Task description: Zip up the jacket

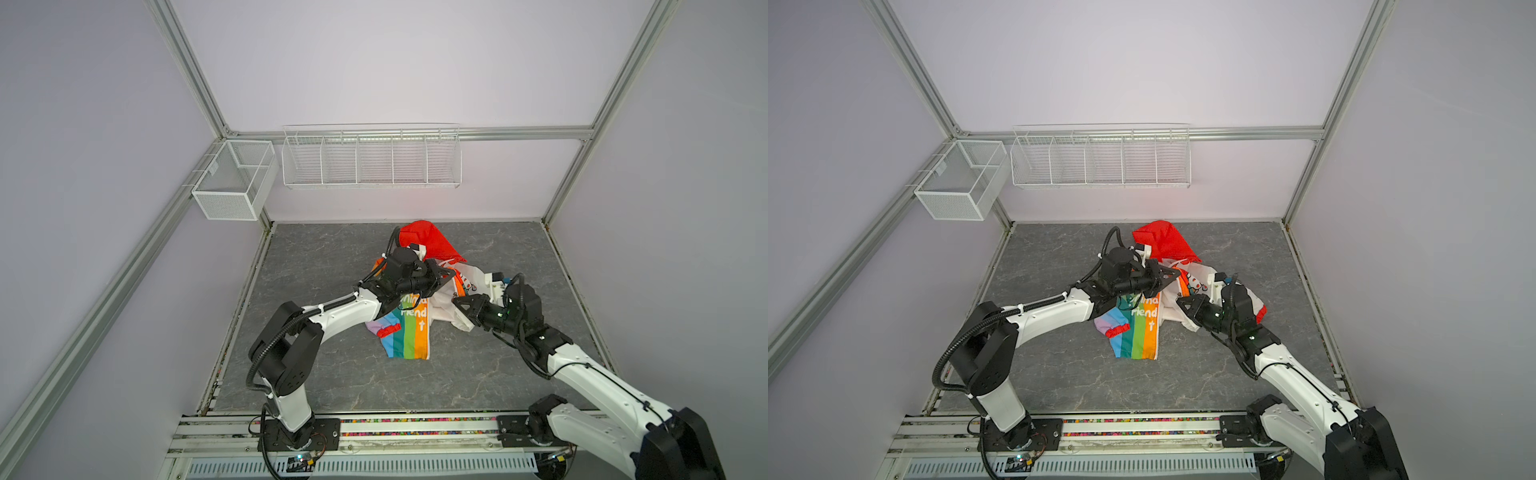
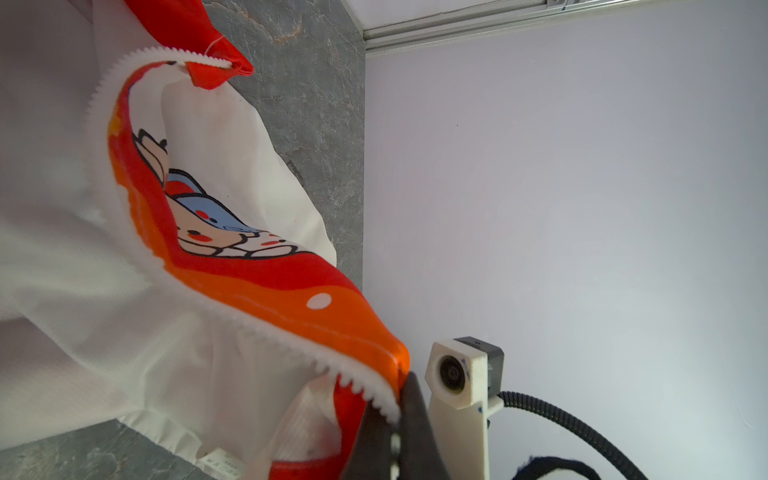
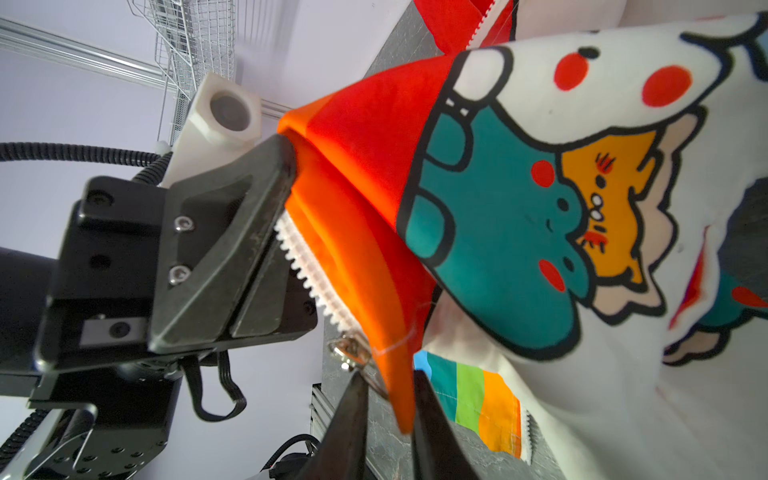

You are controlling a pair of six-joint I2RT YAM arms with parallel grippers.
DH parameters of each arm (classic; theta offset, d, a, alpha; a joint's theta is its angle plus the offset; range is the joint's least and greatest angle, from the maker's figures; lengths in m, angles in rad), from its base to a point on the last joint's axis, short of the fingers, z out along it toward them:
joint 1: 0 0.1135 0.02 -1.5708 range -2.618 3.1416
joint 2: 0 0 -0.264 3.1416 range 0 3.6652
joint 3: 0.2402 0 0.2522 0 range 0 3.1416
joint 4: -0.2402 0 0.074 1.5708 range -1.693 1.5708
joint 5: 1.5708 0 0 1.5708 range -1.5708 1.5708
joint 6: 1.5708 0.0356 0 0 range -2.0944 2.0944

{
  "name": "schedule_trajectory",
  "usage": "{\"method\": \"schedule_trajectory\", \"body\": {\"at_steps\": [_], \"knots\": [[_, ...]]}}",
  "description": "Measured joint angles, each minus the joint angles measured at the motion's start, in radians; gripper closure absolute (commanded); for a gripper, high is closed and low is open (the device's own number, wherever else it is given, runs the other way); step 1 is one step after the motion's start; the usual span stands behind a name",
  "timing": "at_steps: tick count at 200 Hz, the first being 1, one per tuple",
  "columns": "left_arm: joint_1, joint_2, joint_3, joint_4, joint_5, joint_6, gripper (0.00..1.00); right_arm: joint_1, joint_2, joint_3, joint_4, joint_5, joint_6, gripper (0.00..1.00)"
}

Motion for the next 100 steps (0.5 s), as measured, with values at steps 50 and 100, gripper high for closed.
{"method": "schedule_trajectory", "body": {"at_steps": [50,100], "knots": [[0.000,0.000,0.000,0.000,0.000,0.000,1.00,0.000,0.000,0.000,0.003,0.000,0.002,0.85],[0.000,0.000,0.000,-0.008,0.006,0.000,1.00,0.000,-0.017,-0.023,0.007,0.000,0.005,0.91]]}}
